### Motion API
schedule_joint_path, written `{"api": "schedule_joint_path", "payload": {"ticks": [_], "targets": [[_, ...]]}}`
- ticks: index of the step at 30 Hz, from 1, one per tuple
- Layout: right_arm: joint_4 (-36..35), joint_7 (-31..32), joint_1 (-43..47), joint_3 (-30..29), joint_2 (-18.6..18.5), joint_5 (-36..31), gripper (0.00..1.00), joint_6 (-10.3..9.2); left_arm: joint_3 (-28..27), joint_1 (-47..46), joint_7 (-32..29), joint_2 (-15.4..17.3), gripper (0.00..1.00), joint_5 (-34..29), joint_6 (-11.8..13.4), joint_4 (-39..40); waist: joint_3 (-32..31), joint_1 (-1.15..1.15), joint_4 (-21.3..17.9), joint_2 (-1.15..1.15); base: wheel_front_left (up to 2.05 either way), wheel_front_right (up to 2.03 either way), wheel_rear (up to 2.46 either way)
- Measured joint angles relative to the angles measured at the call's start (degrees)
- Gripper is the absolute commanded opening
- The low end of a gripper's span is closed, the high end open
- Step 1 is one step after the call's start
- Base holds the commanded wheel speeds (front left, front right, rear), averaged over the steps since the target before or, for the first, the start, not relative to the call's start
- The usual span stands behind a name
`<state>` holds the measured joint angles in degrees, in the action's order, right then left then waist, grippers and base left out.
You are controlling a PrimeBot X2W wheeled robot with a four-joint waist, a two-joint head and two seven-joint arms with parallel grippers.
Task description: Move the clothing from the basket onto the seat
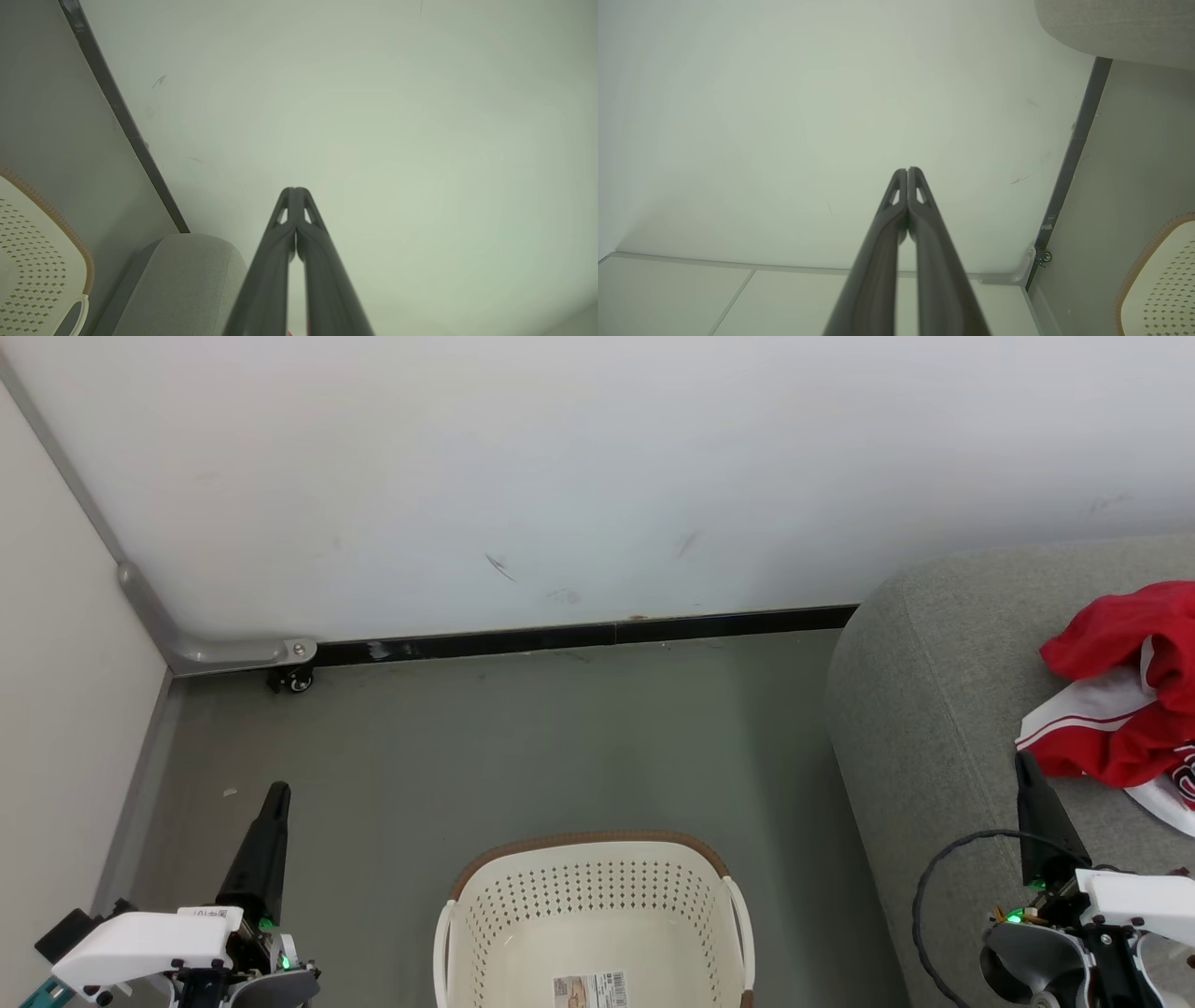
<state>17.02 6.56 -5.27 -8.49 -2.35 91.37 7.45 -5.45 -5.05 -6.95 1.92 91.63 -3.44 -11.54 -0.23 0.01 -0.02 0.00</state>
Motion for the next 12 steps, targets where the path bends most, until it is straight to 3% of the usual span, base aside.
{"api": "schedule_joint_path", "payload": {"ticks": [12], "targets": [[0.0,0.0,0.0,0.0,0.0,0.0,0.00,0.00,0.1,0.0,0.2,0.0,0.00,0.0,0.4,0.3,0.0,0.00,0.0,0.00,0.00,0.00,0.00]]}}
